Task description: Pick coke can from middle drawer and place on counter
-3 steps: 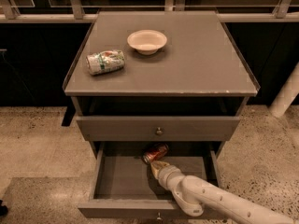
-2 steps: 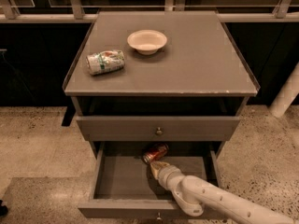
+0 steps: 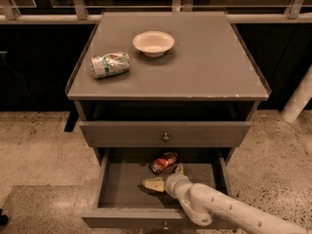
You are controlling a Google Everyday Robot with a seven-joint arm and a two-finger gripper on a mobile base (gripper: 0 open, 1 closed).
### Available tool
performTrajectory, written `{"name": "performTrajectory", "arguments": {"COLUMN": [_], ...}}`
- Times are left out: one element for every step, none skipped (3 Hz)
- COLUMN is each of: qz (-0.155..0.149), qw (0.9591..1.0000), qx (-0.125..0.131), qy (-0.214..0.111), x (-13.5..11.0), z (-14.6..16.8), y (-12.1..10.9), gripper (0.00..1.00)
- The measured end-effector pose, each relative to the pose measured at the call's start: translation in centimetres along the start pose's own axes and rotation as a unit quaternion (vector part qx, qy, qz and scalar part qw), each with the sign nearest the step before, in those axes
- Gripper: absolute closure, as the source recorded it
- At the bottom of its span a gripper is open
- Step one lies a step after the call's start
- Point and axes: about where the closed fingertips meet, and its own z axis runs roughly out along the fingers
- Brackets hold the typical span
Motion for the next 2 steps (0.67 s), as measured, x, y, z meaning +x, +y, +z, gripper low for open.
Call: {"name": "performTrajectory", "arguments": {"qz": [0.0,0.0], "qw": [1.0,0.9998], "qx": [0.0,0.011], "qy": [0.0,-0.018], "x": [0.0,-0.6], "z": [0.0,0.5], "y": [0.0,-1.2], "gripper": [0.0,0.0]}}
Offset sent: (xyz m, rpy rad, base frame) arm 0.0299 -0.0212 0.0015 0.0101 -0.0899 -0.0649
